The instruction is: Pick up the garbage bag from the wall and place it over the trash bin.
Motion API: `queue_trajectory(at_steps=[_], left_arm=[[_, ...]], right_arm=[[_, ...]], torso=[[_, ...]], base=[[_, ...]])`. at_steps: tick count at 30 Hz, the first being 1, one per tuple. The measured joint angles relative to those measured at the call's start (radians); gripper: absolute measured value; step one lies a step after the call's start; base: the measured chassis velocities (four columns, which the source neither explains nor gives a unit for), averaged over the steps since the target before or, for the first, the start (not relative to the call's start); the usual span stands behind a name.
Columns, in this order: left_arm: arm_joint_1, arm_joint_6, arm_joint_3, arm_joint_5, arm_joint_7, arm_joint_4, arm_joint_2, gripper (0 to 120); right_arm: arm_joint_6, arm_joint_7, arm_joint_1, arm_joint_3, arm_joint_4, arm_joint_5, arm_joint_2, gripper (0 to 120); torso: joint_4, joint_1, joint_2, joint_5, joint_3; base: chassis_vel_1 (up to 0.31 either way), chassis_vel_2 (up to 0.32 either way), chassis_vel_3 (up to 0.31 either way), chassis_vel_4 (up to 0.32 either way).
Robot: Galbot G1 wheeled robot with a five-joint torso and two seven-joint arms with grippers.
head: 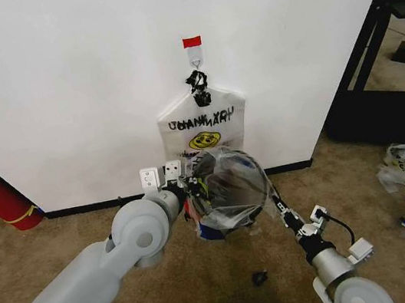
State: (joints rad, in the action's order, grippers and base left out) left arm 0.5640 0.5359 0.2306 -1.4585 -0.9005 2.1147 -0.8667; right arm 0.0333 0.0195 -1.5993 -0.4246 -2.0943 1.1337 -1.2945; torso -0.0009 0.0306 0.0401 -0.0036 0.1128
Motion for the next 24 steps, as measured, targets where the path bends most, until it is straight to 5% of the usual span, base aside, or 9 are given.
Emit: queue_trajectory(at_steps=[24], left_arm=[[-0.073, 0.012, -0.002, -0.194, -0.085, 0.042, 0.006, 0]], right_arm=[[0.045, 0.078, 0.158, 0.027, 0.158, -0.145, 0.073, 0]], torso=[[0.0002, 0.000, 0.000, 0.0000, 0.000]], base=[[0.000, 0.000, 0.000, 0.000]])
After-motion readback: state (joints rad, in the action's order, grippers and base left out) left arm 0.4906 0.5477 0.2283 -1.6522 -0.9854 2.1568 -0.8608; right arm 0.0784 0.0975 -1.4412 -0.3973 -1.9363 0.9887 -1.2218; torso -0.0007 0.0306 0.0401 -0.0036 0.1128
